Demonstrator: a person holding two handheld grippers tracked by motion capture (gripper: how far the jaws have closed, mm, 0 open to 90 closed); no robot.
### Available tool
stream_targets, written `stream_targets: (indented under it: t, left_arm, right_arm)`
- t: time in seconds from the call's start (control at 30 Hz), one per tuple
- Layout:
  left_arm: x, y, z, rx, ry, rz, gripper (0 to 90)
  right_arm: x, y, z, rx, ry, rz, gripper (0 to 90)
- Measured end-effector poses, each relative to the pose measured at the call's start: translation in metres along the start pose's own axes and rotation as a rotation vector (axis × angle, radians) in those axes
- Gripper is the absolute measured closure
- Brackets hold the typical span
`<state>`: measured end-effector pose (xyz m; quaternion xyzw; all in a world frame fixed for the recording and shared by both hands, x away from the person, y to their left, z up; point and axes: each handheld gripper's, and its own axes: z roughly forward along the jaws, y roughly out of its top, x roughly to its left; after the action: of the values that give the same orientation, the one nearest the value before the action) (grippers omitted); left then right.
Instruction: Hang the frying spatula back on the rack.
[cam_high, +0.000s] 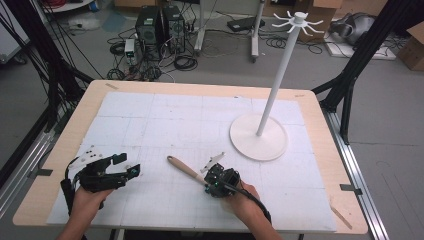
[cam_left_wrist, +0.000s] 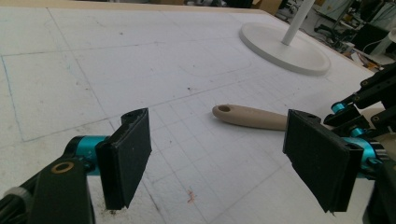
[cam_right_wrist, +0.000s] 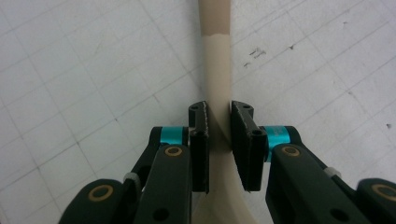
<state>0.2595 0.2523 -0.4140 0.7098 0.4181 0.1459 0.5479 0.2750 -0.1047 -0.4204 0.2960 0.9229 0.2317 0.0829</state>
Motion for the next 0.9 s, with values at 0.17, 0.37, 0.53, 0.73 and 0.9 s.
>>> stream_targets:
  t: [0.17, 0.37, 0.53, 0.73, 0.9]
  left_arm:
    - [0.000, 0.000, 0.000, 0.000, 0.004, -0.004, 23.9]
    - [0.000, 0.000, 0.000, -0.005, 0.004, -0.004, 24.0]
    - [-0.003, 0.000, 0.001, -0.002, 0.001, 0.001, 24.2]
    - [-0.008, 0.000, 0.004, 0.003, -0.007, 0.010, 24.3]
    - [-0.013, 0.004, 0.006, -0.020, -0.019, -0.005, 25.1]
  right_arm:
    - [-0.005, -0.006, -0.002, -0.045, 0.040, 0.053, 78.5]
    - [-0.014, -0.012, -0.013, -0.131, 0.073, 0.121, 78.5]
    - [-0.020, -0.015, -0.028, -0.228, 0.066, 0.138, 78.4]
    - [-0.024, -0.021, -0.042, -0.329, 0.041, 0.156, 78.4]
    - [-0.026, -0.026, -0.052, -0.392, 0.017, 0.167, 78.4]
